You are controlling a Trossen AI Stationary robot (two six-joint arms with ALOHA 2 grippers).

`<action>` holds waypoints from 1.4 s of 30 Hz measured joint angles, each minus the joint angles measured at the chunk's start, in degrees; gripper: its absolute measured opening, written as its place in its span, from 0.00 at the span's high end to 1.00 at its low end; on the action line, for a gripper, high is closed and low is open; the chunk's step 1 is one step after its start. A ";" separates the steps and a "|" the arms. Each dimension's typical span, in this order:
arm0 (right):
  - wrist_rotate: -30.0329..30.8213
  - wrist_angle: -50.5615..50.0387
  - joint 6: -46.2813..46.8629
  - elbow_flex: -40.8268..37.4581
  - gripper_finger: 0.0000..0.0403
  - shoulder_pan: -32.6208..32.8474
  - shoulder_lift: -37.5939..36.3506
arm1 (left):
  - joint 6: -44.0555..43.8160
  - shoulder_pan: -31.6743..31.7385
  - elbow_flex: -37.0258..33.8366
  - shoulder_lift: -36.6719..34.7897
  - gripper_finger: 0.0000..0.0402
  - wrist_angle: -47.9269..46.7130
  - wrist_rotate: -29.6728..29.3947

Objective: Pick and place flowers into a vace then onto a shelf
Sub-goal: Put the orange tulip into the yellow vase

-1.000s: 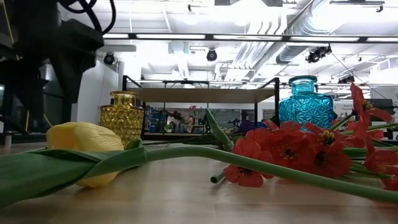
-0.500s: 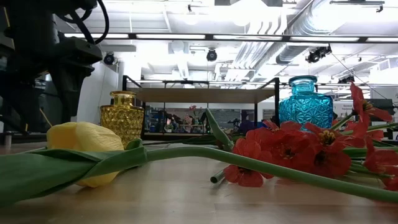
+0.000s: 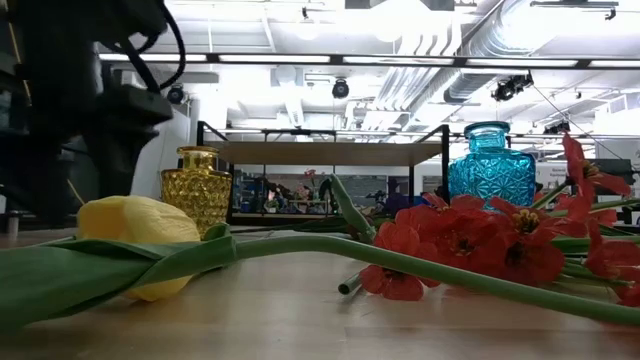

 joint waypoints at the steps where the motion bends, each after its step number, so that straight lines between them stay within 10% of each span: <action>1: -0.51 0.02 -0.01 0.00 0.05 0.01 0.00 | -0.02 0.00 0.00 1.05 0.01 0.77 0.04; 42: -5.56 -0.03 0.02 0.00 0.05 0.02 0.04 | -3.39 0.02 0.22 7.10 0.01 -4.49 0.13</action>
